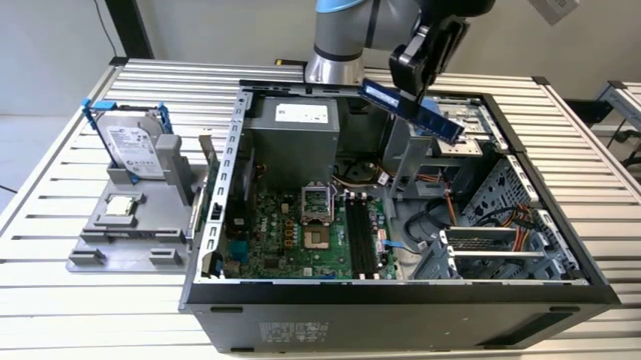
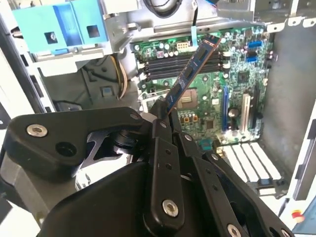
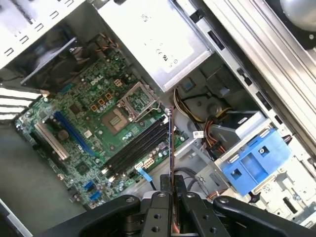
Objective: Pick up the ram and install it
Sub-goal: 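Pick up the ram and move it above insertion slot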
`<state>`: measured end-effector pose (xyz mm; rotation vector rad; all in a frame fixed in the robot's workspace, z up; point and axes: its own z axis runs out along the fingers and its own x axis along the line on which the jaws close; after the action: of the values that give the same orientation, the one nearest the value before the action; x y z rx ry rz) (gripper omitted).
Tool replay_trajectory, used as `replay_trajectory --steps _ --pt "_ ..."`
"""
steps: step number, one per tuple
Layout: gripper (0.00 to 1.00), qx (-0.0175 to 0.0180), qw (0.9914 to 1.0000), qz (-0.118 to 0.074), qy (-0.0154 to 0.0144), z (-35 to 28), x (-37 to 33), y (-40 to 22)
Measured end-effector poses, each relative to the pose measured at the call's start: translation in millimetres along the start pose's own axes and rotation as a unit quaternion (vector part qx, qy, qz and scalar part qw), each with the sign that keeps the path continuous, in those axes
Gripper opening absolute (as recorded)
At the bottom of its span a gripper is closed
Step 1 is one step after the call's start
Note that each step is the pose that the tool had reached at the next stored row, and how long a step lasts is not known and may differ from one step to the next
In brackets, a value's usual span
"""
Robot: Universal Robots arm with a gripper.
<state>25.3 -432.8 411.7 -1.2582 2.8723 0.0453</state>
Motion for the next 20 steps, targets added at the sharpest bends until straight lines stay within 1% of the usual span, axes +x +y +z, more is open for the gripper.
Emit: replay_trajectory --steps 3,6,9,11,14,15,18,20 --pt "0.0 0.0003 0.99978 0.021 -0.0005 0.0 0.0 0.0" --pt "0.0 0.0007 0.99918 0.04 -0.001 0.0 0.0 0.0" --pt "0.0 0.001 0.99813 0.061 -0.0015 0.0 0.0 0.0" --pt "0.0 0.0013 0.99707 0.076 -0.0019 0.0 0.0 0.0" --pt "0.0 0.0016 0.99505 0.099 -0.0025 0.0 0.0 0.0" --pt "0.0 0.0018 0.9942 0.107 -0.0027 0.0 0.0 0.0" --pt "0.0 0.0022 0.99137 0.131 -0.0032 0.0 0.0 0.0" --pt "0.0 0.0024 0.98904 0.148 -0.0036 0.1 0.0 0.0"
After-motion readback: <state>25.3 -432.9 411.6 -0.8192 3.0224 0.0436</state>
